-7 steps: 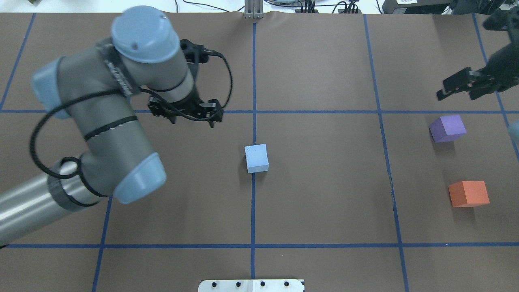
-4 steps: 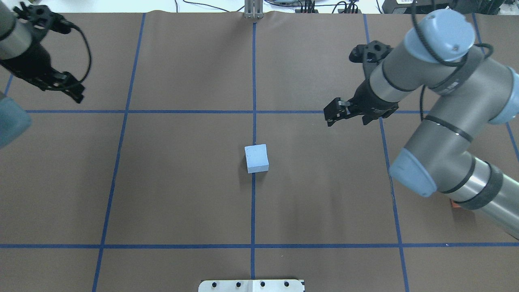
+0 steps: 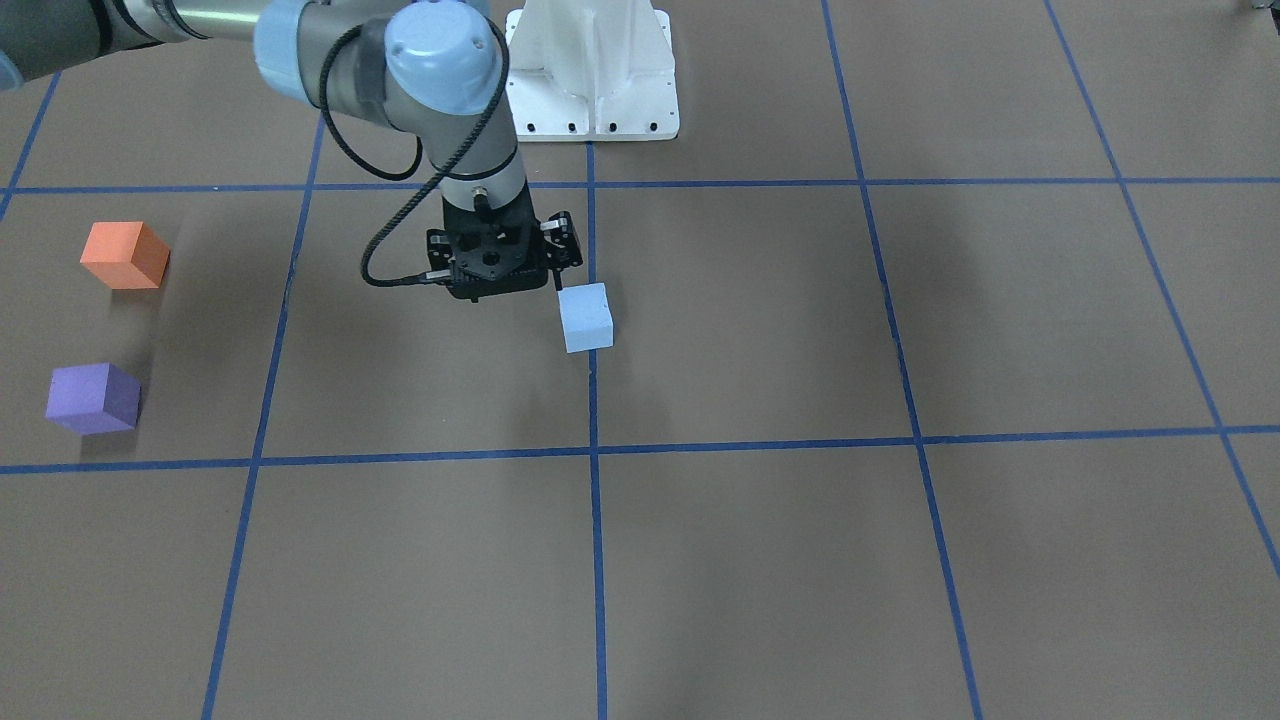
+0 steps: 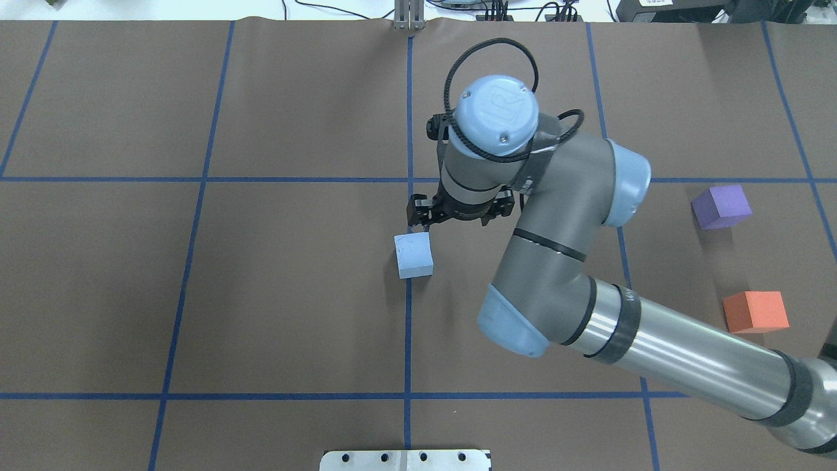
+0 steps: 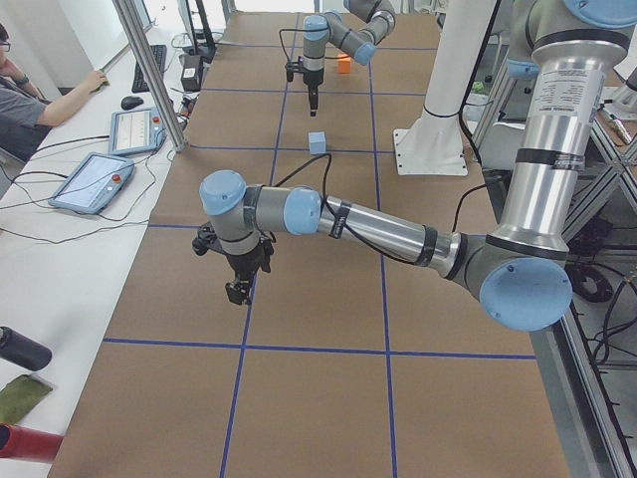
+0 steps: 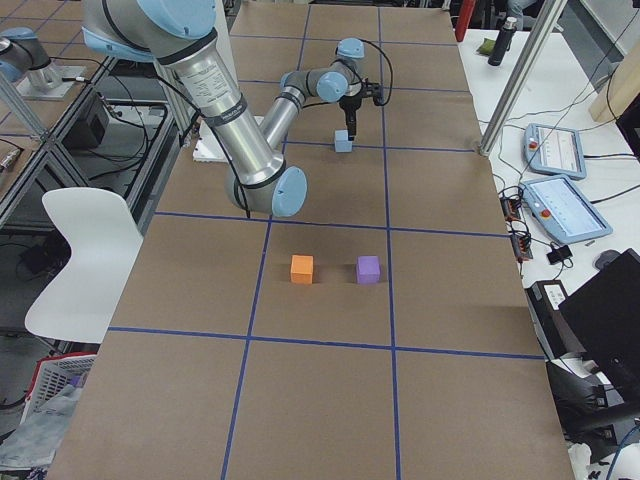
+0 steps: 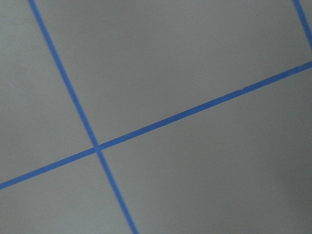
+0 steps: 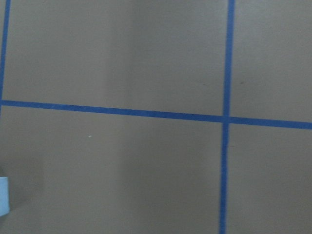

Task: Place blue block between orange and purple blocks
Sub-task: 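Grasp the light blue cube with the right gripper while the left arm withdraws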

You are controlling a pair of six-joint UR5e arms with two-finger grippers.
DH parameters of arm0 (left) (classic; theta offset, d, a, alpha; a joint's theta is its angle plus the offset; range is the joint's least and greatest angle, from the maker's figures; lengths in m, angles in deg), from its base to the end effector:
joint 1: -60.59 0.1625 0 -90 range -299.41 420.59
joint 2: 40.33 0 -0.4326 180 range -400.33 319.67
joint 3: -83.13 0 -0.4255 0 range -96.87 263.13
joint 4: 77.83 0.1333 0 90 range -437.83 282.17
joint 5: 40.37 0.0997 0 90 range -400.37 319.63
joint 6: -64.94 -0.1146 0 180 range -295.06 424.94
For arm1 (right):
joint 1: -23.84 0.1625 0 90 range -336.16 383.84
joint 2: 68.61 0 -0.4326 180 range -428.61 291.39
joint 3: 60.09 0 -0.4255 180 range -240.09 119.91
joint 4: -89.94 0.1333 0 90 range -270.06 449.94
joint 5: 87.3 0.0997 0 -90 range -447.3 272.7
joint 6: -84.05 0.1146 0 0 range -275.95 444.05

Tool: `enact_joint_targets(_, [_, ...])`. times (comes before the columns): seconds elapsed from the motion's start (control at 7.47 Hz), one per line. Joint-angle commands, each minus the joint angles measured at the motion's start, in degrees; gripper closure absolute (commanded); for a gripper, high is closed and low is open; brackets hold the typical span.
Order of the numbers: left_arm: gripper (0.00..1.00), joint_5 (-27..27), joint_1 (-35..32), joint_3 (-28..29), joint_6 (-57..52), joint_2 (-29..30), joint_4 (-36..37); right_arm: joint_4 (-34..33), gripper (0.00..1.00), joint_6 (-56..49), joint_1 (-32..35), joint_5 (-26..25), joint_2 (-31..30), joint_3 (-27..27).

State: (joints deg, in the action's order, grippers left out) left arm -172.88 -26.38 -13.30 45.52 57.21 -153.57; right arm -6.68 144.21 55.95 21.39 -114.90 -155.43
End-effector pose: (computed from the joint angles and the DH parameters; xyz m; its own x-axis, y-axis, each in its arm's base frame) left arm -0.0257 -0.5711 0.5736 0.6768 0.3655 -0.6389 -0.2947 0.9300 0.2199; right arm -0.5625 -0.4670 0.1667 0.7017 -0.1161 0.7029 0.0332 0.9909 0.1305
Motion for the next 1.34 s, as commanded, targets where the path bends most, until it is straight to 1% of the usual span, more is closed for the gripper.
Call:
enact_joint_targets(0.0, [0.00, 0.1, -2.3, 0.9, -7.2, -1.9, 0.0, 6.9, 0.00, 1.9, -4.7, -5.6, 4.0, 9.2])
enact_joint_targets(0.13, [0.00, 0.0, -2.3, 0.6, -7.5, -2.3, 0.0, 10.3, 0.00, 2.9, -5.8, -6.2, 3.9, 11.9])
enact_joint_targets(0.54, [0.00, 0.0, -2.2, 0.5, -7.6, -2.7, -0.2, 10.6, 0.00, 2.9, -6.9, -6.8, 3.7, 13.7])
enact_joint_targets(0.67, [0.00, 0.0, -2.3, 0.5, -7.6, -2.7, -0.3, 10.5, 0.27, 3.0, -6.9, -6.9, 3.7, 13.7])
enact_joint_targets(0.8, [0.00, 0.0, -2.3, 0.6, -7.6, -2.8, -0.2, 10.3, 0.95, 2.9, -6.9, -6.8, 3.7, 13.7])
enact_joint_targets(0.94, [0.00, -0.4, -2.3, 0.6, -7.3, -3.7, -0.3, 10.3, 1.00, 2.9, -6.5, -6.8, 3.6, 13.5])
enact_joint_targets(1.07, [0.00, -0.6, -2.3, 1.0, -6.9, -4.6, -0.4, 10.2, 1.00, 2.5, -4.9, -6.4, 3.4, 12.8])
enact_joint_targets(1.21, [0.00, -0.6, -2.3, 1.2, -6.8, -4.9, -0.4, 9.9, 1.00, 2.1, -2.2, -4.3, 1.7, 10.2])
